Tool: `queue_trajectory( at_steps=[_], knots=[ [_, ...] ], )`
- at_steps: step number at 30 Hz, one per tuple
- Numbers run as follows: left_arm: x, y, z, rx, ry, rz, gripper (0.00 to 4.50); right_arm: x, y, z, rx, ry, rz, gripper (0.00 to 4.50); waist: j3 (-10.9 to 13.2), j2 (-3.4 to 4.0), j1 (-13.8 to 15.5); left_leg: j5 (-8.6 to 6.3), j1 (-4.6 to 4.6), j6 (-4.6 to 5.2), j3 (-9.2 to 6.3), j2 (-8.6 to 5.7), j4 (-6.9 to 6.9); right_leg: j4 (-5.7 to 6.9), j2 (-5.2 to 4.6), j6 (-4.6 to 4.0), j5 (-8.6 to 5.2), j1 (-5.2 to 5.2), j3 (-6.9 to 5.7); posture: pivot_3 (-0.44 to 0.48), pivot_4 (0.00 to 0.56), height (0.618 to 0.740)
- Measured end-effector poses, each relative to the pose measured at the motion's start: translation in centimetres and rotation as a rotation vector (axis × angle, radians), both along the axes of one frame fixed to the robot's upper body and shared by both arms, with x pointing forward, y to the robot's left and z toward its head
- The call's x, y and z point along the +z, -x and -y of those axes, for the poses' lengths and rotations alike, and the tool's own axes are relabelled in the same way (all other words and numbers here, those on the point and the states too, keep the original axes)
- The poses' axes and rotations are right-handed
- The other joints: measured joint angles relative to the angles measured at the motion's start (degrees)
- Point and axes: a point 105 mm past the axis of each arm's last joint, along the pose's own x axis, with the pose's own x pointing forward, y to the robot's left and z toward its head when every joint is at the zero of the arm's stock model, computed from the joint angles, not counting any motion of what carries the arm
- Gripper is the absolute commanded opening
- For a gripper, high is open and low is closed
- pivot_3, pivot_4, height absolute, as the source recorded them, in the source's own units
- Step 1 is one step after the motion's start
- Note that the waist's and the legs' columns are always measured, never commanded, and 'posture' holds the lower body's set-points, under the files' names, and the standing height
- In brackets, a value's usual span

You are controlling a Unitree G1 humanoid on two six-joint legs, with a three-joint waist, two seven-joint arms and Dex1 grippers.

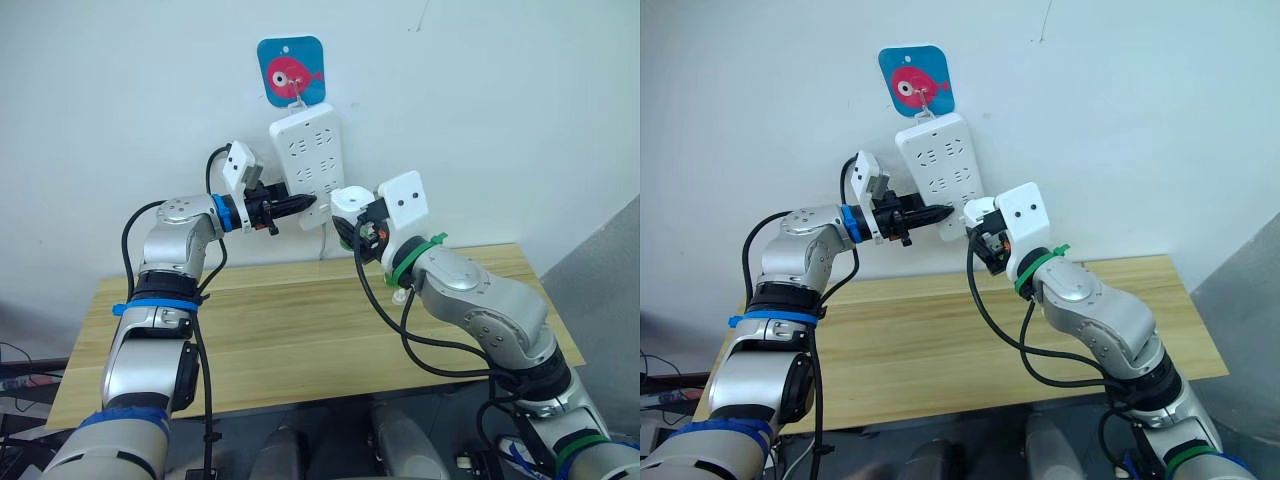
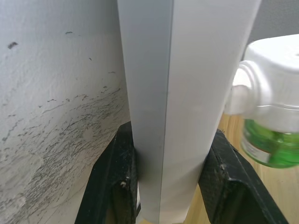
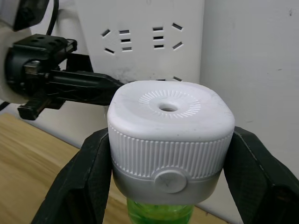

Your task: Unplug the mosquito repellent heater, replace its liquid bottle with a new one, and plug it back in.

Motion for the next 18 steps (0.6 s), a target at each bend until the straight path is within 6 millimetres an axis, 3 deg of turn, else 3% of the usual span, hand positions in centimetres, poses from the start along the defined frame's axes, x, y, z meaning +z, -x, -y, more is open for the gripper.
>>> queue_trajectory(
  at_steps=[18],
  knots=[
    [0.06, 0.15, -0.18, 0.02, -0.005, -0.01, 1.31, -0.82, -0.38, -1.03, 0.004, -0.002, 0.03, 2.96, 0.0, 0.0, -0.2, 0.01, 0.03, -0.02, -0.12, 0.0, 0.0, 0.14, -0.21, -0.01, 0.01, -0.02, -0.15, -0.208, 0.158, 0.733]
  ],
)
